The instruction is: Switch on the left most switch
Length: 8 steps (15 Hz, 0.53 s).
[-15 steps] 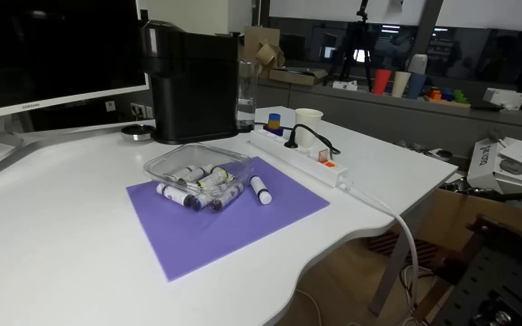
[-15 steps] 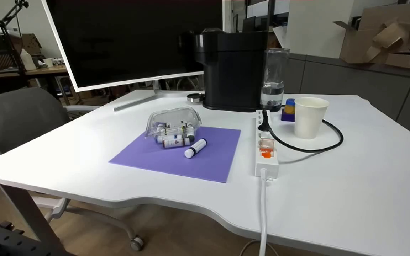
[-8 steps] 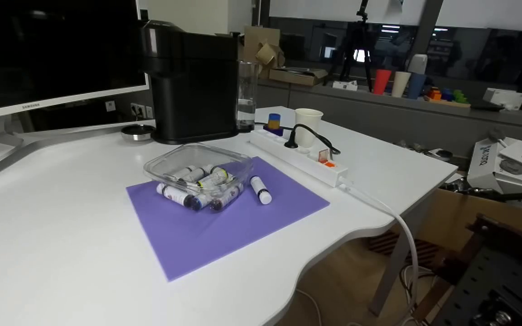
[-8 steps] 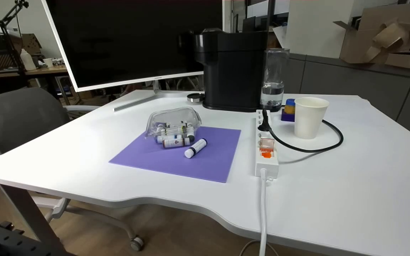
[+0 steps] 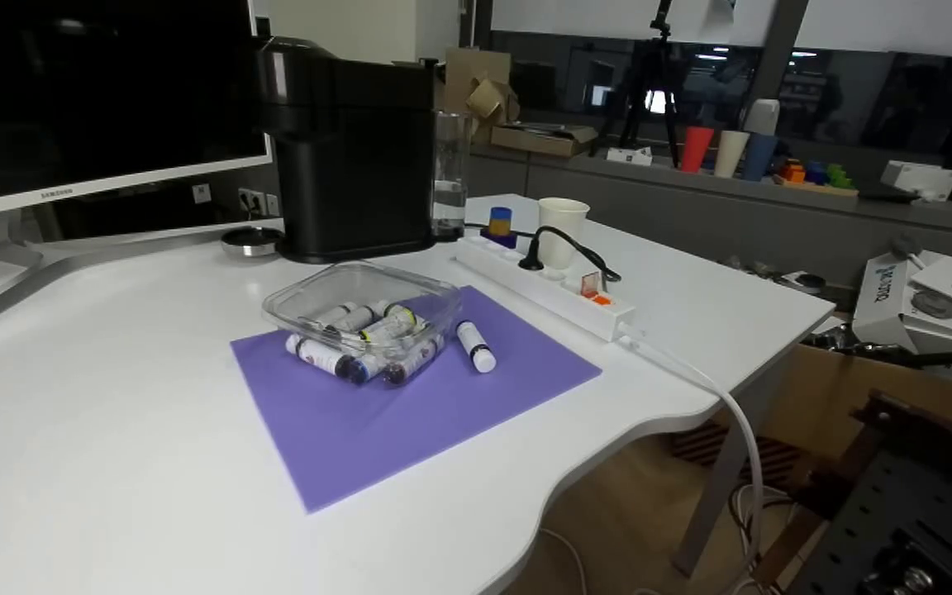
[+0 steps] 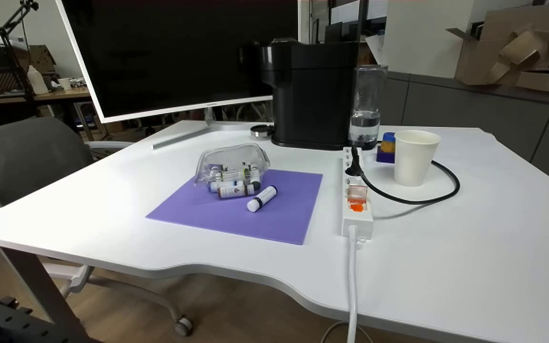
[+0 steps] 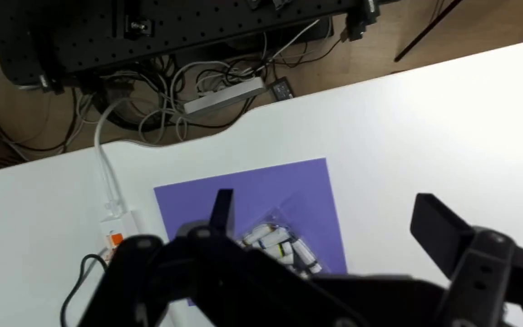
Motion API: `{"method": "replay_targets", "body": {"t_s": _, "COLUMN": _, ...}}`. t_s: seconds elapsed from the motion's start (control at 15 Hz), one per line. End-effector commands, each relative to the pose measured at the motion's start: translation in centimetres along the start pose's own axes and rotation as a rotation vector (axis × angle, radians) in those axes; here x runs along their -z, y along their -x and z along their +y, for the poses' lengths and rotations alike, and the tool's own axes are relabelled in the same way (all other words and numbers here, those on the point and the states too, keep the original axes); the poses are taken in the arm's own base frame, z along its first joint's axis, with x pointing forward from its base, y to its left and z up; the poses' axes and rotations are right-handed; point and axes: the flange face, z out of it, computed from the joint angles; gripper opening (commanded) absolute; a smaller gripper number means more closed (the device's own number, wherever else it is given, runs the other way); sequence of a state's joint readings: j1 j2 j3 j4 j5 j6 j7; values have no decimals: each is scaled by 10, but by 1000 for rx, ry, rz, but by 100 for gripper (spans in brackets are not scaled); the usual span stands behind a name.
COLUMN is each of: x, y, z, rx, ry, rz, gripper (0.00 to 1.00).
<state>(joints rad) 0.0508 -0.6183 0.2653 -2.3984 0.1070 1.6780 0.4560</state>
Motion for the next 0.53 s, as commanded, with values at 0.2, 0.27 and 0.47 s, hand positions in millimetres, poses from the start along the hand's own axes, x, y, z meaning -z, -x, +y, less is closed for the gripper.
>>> {"method": "replay_targets", "body": {"t_s": 0.2, "x": -21, "y": -23, "z": 98, "rx": -7, "ry": 32, "rz": -26, "gripper": 100}}
{"method": "replay_targets", "body": {"t_s": 0.27, "x": -25, "y": -27, "z": 114, "rx": 13, "ry": 10, "rz": -40, "gripper": 100}}
{"method": "replay_targets", "body": {"t_s": 0.47, "x": -47, "y": -39, "z": 163, "rx": 90, "ry": -67, "rz": -94, "gripper": 100}}
